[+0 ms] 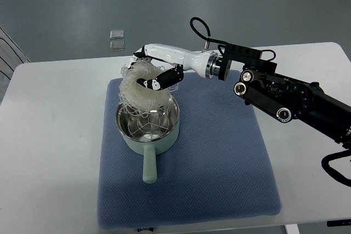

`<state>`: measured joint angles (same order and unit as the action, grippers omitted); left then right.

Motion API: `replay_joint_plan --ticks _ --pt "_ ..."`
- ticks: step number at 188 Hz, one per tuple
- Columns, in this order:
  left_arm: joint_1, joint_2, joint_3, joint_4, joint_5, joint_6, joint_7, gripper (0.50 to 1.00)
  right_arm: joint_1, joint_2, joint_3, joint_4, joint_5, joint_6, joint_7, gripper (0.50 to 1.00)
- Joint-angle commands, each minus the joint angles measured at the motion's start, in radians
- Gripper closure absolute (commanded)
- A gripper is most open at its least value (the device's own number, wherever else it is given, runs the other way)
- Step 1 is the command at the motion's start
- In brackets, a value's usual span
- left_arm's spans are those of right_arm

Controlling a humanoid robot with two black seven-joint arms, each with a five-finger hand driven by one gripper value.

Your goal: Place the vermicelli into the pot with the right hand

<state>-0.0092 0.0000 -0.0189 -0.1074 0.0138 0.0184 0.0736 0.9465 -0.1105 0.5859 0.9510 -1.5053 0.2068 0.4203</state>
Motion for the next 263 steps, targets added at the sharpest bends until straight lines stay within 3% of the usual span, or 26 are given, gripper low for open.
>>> replay_joint_plan --ticks 1,51,96,121,168,204,230,263 --pt "0.0 0.0 -0.001 0.0 0.0 0.0 0.0 0.5 -0.02 0.006 -0.003 0.0 -0.001 0.0 0.0 1.0" --pt "0.0 0.0 -0.001 0.0 0.0 0.0 0.0 0.5 -0.051 0.017 -0.005 -0.001 -0.012 -0.003 0.0 0.998" --pt "0.0 0.0 0.0 0.0 0.0 0.0 0.0 0.5 -0.061 0.002 -0.005 -0.001 -0.01 -0.021 0.003 0.887" --pt "0.0 0.0 -0.001 0.0 0.0 0.0 0.0 0.5 -0.069 0.002 -0.003 -0.001 -0.006 -0.023 0.009 0.746" --pt "0.0 0.0 -0.001 0.0 0.0 0.0 0.0 0.5 -0.074 0.003 -0.003 -0.001 -0.003 -0.023 0.011 0.738" --pt "0.0 0.0 -0.001 0.0 0.0 0.0 0.0 0.5 -0.072 -0.005 0.002 0.0 0.002 -0.023 0.012 0.707" --pt "0.0 0.0 -0.001 0.0 0.0 0.0 0.0 0.5 -0.066 -0.015 0.017 0.0 0.007 -0.024 0.012 0.644" --pt "0.0 0.0 0.0 0.0 0.0 0.0 0.0 0.5 -0.064 -0.044 0.068 0.002 0.085 -0.026 0.014 0.638"
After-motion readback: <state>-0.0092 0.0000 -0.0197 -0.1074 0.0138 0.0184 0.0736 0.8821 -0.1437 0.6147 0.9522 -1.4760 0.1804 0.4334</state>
